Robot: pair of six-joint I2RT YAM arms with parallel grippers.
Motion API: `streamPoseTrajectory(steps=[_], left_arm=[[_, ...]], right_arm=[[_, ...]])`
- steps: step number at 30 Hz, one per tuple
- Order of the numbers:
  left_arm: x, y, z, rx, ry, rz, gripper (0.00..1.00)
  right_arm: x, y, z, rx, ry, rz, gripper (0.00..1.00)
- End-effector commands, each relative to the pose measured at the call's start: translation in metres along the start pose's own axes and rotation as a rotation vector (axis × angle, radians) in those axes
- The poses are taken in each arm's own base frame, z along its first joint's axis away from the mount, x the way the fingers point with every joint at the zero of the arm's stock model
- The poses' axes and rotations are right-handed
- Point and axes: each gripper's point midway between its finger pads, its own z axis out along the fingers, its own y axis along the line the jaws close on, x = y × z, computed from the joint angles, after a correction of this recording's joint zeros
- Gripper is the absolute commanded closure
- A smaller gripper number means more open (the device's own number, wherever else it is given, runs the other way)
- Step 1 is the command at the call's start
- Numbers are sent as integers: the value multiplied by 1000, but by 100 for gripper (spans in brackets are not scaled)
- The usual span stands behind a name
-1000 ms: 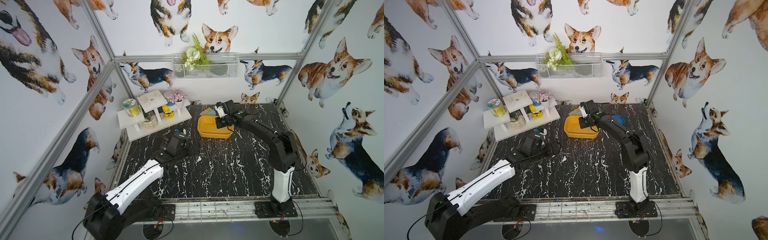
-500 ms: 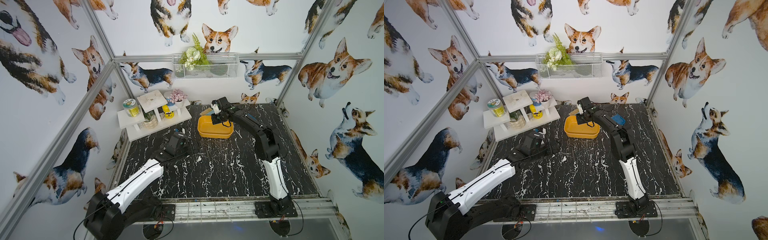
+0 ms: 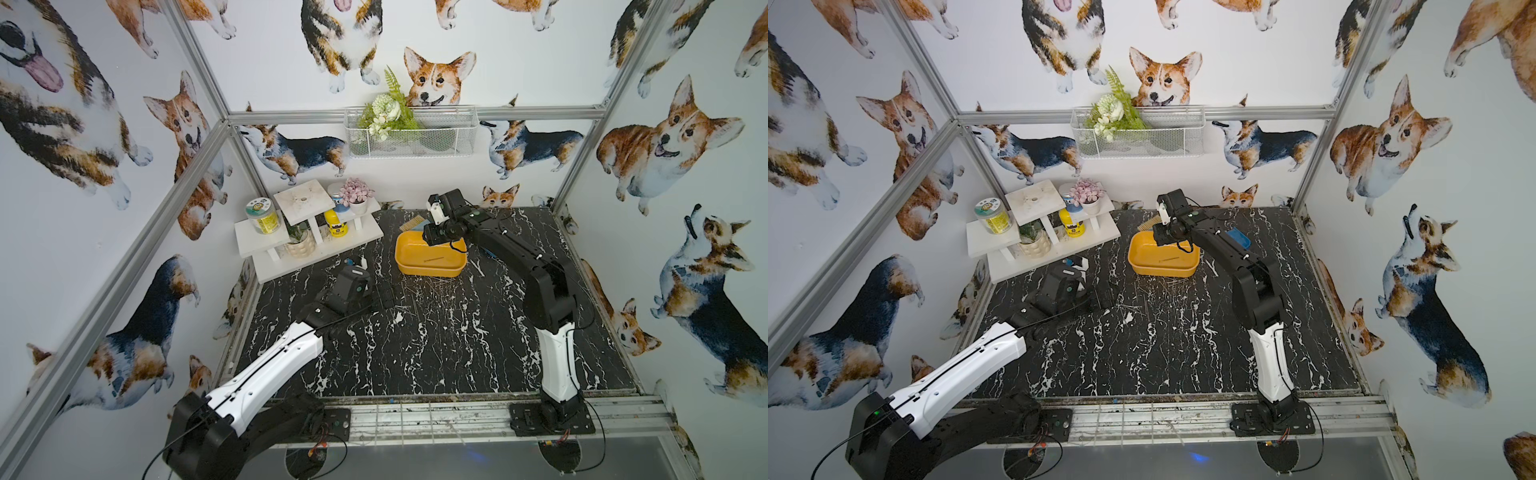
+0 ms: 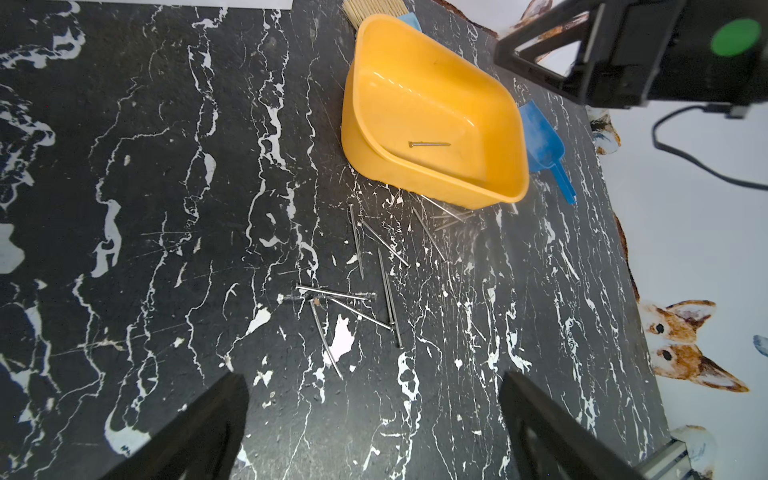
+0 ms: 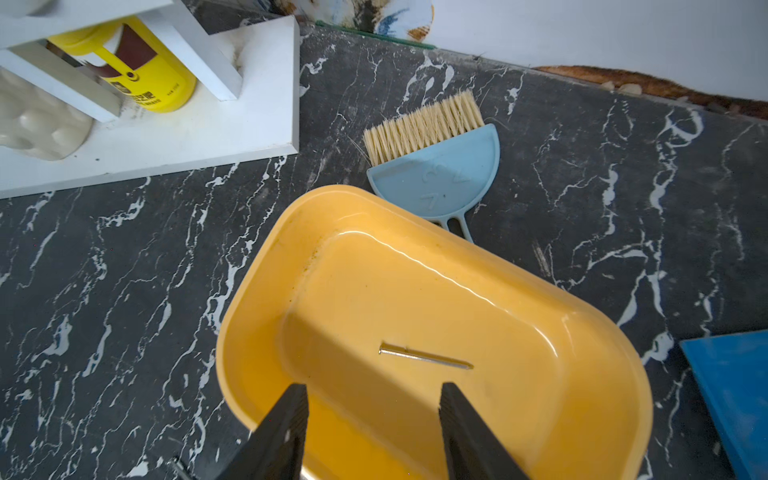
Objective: Put the nails on the desktop into the storage box
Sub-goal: Place the nail in the storage box, then pick up the nail from the center of the board.
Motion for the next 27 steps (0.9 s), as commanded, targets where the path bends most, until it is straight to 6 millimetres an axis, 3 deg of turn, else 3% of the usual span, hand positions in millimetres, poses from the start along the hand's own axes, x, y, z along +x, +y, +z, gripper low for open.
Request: streamPoseTrajectory(steps=[1, 6, 12, 18, 21, 27], left_arm=[[1, 6, -3, -20, -7, -19, 0], [0, 9, -11, -28, -31, -30, 0], [-4, 9, -19, -16, -64, -40, 0], [-9, 9, -31, -1, -109, -56, 0], [3, 20, -27, -20, -91, -66, 0], [14, 26, -21, -34, -61, -62, 0]], right_arm=[[3, 10, -21, 1, -51, 4, 42], [44, 26, -46, -5, -34, 4, 42], [103, 48, -59, -37, 27, 14, 42], [160, 71, -55, -30, 112, -14, 53], [181, 80, -49, -45, 148, -5, 58], [201, 95, -38, -52, 192, -18, 64]])
